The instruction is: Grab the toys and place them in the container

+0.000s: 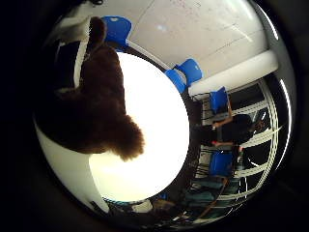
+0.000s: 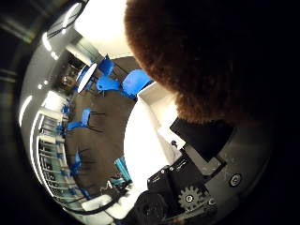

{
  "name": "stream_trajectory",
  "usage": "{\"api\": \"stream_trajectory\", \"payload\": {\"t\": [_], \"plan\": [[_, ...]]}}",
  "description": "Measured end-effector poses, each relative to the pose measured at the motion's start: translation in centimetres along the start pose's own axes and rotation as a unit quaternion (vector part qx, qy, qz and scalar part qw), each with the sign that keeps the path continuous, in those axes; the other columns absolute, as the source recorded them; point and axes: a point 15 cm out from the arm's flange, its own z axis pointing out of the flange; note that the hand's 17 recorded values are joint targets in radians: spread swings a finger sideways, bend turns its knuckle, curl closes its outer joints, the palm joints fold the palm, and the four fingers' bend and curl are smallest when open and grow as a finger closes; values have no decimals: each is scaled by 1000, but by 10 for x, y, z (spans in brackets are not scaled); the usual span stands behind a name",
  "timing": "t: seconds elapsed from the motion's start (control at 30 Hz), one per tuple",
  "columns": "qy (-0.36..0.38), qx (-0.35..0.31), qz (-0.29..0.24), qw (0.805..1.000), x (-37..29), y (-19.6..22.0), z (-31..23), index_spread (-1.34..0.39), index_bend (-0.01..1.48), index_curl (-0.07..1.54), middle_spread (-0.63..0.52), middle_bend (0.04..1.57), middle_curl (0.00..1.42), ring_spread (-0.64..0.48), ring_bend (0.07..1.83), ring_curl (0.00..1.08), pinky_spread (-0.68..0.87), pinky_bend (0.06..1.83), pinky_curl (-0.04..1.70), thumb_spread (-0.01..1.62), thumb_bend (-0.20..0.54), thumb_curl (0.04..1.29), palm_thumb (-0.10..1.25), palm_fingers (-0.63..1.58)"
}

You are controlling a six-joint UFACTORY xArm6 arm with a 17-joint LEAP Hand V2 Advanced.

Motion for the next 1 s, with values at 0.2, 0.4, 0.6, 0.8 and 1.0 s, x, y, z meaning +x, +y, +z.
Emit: {"api": "stream_trajectory", "payload": {"t": [0.2, 0.4, 0.6, 0.8, 1.0], "plan": [[-13, -11, -9, 1000, -17, -5, 18, -323, 549, 882, -255, 987, 894, -318, 1136, 853, -449, 1011, 892, 1164, -33, 519, 744, 902], [-38, -75, -16, 996, -25, 25, 42, -491, 314, 645, -223, 561, 642, -162, 656, 579, -37, 801, 784, 1218, -20, 436, 632, 119], [-43, -99, -14, 994, -11, 42, 51, -497, 192, 465, -52, 298, 444, 100, 442, 403, 433, 706, 633, 1210, -18, 391, 617, 67], [-63, -92, 15, 994, -1, 49, 49, -499, 170, 369, -32, 256, 386, 145, 376, 337, 523, 622, 528, 1199, -16, 372, 629, 123], [-115, -87, 59, 988, 3, 67, 32, -495, 167, 325, -12, 196, 348, 161, 347, 298, 518, 580, 456, 1204, -14, 364, 671, 149]]}}
